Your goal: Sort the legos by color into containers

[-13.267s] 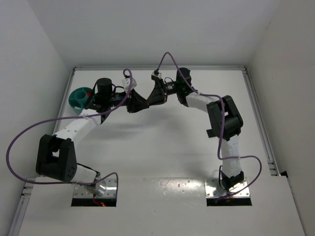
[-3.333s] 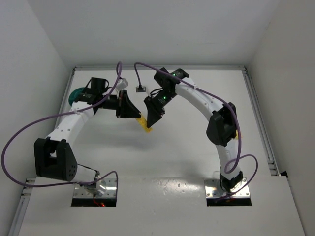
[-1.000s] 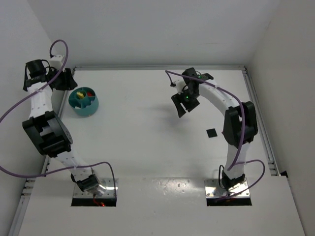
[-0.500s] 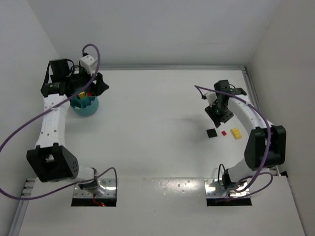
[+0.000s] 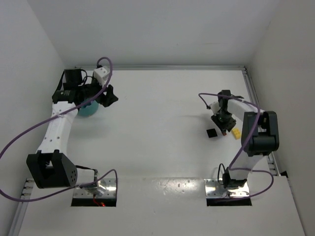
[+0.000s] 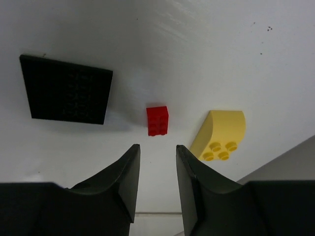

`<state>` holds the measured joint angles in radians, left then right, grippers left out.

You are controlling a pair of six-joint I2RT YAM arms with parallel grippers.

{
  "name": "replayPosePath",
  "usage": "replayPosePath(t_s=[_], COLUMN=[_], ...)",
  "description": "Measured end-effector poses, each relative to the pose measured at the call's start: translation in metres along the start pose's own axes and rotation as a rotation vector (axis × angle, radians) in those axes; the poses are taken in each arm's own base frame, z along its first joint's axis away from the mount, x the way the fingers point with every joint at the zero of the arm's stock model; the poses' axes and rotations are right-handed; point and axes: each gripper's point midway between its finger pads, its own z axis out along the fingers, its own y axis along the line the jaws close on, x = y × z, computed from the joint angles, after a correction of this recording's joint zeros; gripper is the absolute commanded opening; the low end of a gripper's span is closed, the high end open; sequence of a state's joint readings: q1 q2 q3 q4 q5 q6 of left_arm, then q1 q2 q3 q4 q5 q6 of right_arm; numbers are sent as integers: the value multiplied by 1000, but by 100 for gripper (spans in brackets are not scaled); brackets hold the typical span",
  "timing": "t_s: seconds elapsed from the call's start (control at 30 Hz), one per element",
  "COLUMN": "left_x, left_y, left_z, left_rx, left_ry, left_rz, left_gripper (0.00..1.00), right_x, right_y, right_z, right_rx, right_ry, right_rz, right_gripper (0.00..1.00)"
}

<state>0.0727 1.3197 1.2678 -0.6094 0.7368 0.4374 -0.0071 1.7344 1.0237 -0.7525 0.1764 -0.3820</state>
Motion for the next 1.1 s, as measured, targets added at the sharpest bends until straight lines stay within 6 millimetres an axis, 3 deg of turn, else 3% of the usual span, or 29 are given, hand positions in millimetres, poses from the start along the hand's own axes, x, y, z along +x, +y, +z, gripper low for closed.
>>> replayPosePath(t_s=[0.27, 0.43, 0.53, 0.67, 0.73, 0.77, 0.8, 0.83, 0.9, 0.97, 1.1], left_x=[0, 0, 0, 0, 4, 8, 11, 14, 20, 19, 12], left_y=[-2, -2, -1, 0, 1, 1, 1, 2, 2, -1, -20], left_z=[-1, -1, -1, 1, 3, 4, 5, 6, 6, 4, 1], left_rx=[1, 1, 0, -9, -21, -30, -34, -38, -36, -9, 108], left_ry=[-1, -1, -1, -11, -18, -24, -29, -38, -52, -78, -143], left_rz=[1, 1, 2, -17, -42, -69, -89, -107, -149, -172, -172], left_gripper=[73, 73, 73, 62, 62, 65, 76, 81, 99, 100, 100], right_x=[0, -2, -2, -2, -3, -3, -4, -4, -9, -22, -70], right_y=[-2, -5, -4, 0, 0, 1, 3, 5, 20, 42, 84], right_z=[27, 28, 29, 29, 29, 29, 29, 28, 23, 12, -37], right_rx=[-37, -51, -62, -91, -101, -111, -122, -143, -239, -377, -684], right_ry=[21, 32, 35, 27, 20, 14, 8, -3, -34, -86, -234], right_rz=[23, 25, 27, 32, 36, 37, 39, 44, 60, 66, 67], right_gripper=[36, 36, 29, 20, 17, 16, 16, 14, 14, 14, 13])
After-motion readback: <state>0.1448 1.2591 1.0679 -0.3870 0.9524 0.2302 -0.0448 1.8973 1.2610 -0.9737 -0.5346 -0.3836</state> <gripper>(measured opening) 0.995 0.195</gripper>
